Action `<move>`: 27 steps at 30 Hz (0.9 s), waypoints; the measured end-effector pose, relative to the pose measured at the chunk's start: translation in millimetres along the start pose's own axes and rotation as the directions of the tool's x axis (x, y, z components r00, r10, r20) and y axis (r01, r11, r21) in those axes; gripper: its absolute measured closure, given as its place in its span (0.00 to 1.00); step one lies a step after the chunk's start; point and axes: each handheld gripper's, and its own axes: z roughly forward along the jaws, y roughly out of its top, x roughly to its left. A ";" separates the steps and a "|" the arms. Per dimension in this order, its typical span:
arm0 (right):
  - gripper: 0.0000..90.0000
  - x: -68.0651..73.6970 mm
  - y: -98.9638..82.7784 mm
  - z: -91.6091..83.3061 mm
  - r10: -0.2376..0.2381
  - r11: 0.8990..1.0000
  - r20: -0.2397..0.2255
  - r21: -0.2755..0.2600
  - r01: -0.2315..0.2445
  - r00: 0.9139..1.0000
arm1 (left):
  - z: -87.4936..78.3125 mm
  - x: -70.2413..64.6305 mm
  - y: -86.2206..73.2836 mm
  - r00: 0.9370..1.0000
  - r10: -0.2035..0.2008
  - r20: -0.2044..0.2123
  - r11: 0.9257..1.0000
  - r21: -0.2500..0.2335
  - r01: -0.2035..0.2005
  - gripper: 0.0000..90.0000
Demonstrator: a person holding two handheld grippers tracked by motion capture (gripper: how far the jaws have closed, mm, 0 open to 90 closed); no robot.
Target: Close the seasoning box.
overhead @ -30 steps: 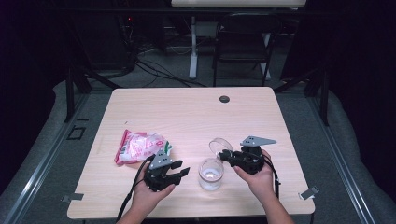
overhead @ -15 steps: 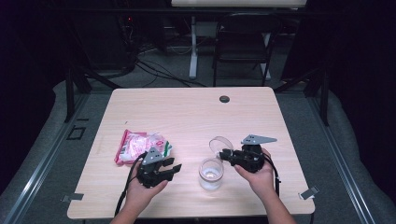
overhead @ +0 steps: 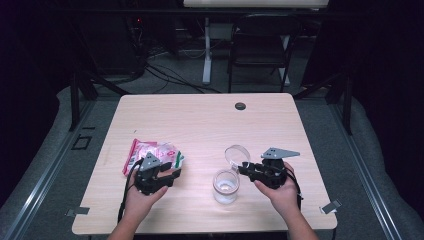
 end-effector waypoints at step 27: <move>0.80 -7.8 5.3 6.6 0.038 0.999 -0.028 -0.012 -0.038 0.999 | 3.0 3.9 -7.1 0.992 0.071 -0.100 0.997 0.031 -0.068 0.44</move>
